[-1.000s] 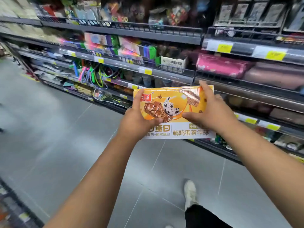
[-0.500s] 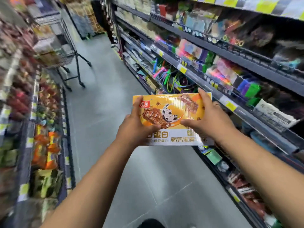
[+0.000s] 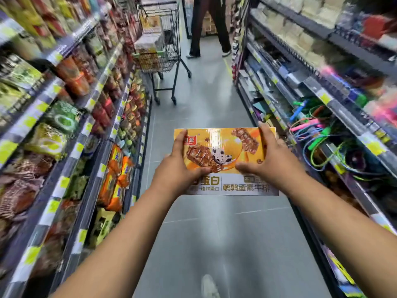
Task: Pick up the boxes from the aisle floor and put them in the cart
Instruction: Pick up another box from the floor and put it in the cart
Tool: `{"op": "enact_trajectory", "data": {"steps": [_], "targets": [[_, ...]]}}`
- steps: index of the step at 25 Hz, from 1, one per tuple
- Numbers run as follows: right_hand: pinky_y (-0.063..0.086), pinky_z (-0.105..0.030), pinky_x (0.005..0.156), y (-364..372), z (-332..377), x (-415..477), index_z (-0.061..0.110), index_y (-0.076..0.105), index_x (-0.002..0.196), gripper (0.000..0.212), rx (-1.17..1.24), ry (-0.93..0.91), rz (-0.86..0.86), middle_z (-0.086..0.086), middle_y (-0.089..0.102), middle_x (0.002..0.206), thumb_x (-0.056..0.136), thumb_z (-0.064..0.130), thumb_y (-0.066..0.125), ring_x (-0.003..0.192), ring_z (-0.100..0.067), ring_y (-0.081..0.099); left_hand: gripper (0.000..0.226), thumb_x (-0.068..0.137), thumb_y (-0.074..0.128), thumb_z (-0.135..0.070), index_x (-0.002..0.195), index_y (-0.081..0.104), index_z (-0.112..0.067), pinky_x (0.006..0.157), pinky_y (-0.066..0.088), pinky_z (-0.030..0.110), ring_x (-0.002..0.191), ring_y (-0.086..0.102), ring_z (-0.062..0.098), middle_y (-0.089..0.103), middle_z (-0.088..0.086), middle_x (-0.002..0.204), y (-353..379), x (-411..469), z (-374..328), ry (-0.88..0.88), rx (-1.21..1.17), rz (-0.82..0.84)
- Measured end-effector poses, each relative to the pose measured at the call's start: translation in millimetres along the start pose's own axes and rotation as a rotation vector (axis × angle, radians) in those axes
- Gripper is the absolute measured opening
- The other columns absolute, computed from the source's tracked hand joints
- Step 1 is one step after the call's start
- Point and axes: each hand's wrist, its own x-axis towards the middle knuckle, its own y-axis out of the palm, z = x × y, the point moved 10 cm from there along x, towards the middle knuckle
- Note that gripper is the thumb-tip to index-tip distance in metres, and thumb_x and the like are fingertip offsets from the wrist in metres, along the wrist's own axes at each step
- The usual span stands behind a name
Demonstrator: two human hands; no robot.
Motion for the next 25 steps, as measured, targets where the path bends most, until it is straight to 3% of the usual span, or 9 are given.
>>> {"op": "enact_trajectory", "data": {"steps": [6,10,18,25], "targets": [[0.045,-0.037,0.088,38,74,161,0.045,-0.004,0.148,0.122,-0.025,-0.052,0.038,-0.016,0.051,0.133,0.058,0.072,0.074,0.110,-0.035,0.058,0.115,0.065,0.086,-0.046,0.146,0.005,-0.051,0.098,0.048,0.038,0.116,0.060,0.026,0.056,0.002,0.136,-65,146,39,-0.063,-0.042,-0.052],[0.045,-0.039,0.091,55,105,274,0.046,-0.004,0.147,0.121,-0.020,-0.097,0.065,-0.014,0.049,0.136,0.058,0.071,0.074,0.113,-0.035,0.057,0.115,0.064,0.087,-0.044,0.143,0.004,-0.054,0.101,0.048,0.043,0.117,0.059,0.023,0.056,-0.001,0.137,-84,251,54,-0.056,-0.101,-0.075],[0.045,-0.039,0.092,77,186,516,0.045,0.000,0.148,0.119,-0.034,-0.218,0.147,-0.018,0.047,0.135,0.060,0.068,0.076,0.115,-0.036,0.054,0.116,0.064,0.087,-0.046,0.146,0.006,-0.052,0.099,0.048,0.041,0.118,0.059,0.024,0.057,-0.002,0.137,-139,460,79,-0.181,-0.132,-0.189],[0.044,-0.039,0.092,137,278,718,0.045,0.000,0.148,0.118,-0.035,-0.272,0.184,-0.016,0.047,0.133,0.060,0.069,0.075,0.117,-0.035,0.052,0.115,0.064,0.087,-0.047,0.144,0.005,-0.055,0.098,0.048,0.042,0.114,0.061,0.023,0.058,-0.004,0.135,-207,654,143,-0.211,-0.151,-0.235]]}}
